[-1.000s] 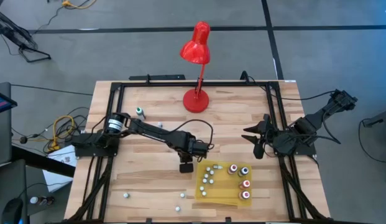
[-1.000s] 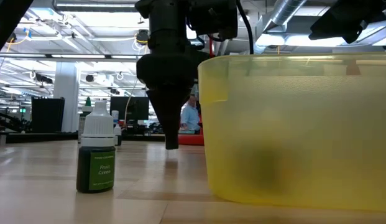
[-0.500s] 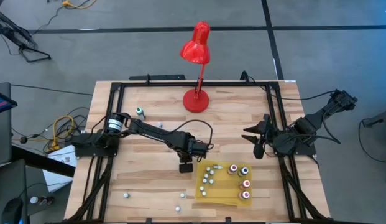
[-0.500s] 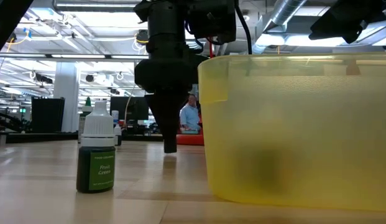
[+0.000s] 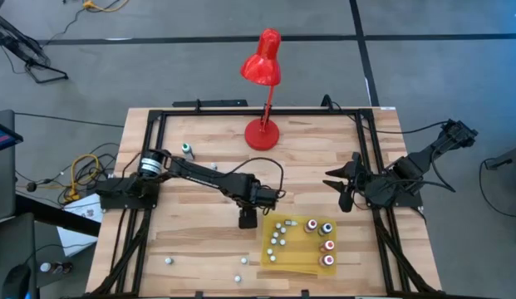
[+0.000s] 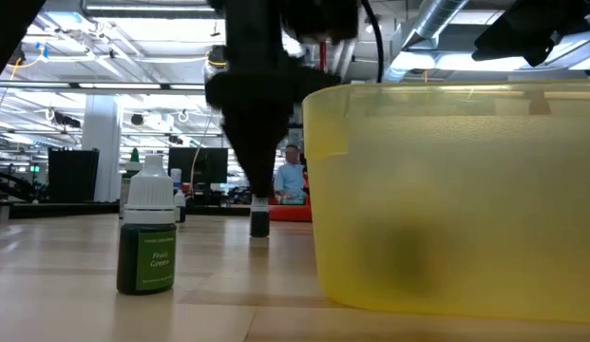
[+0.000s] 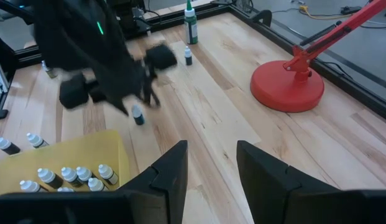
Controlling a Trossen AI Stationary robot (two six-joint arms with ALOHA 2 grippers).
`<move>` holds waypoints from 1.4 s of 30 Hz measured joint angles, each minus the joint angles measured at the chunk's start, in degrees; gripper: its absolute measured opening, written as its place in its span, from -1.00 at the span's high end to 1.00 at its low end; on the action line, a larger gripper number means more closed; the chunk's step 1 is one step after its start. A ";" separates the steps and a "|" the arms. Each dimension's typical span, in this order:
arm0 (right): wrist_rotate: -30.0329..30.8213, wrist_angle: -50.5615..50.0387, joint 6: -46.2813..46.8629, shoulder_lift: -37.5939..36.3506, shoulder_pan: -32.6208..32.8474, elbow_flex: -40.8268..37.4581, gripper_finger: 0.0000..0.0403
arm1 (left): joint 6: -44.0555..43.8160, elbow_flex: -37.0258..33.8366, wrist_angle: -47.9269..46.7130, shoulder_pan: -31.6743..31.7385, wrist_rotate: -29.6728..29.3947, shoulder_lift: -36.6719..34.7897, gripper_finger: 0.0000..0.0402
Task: Pick & Place food coloring
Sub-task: Move the blue food coloring to the center of the table
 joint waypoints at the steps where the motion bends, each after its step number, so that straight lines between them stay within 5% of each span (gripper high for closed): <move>1: -0.02 -0.02 0.00 0.00 0.00 0.00 0.36 | 0.51 0.30 -1.10 -0.05 -1.71 -1.29 -0.01; 4: -0.02 -0.02 0.00 0.00 0.00 0.00 0.36 | 2.71 -0.32 -2.87 0.10 -6.55 -5.45 -0.03; 9: 0.00 -0.01 0.00 0.01 0.00 0.00 0.36 | 4.44 -5.61 -2.84 4.97 -5.37 -12.67 -0.04; 22: -0.01 -0.02 0.00 0.01 0.00 0.00 0.36 | 3.47 -33.26 11.04 17.17 -5.45 -33.75 -0.04; 29: 0.00 0.00 0.00 0.00 0.00 0.00 0.36 | -1.53 -37.66 13.37 23.71 -9.74 -34.83 -0.04; 42: -0.01 -0.02 0.00 0.02 0.00 0.00 0.36 | -8.40 -37.71 13.67 27.16 -8.28 -34.58 -0.04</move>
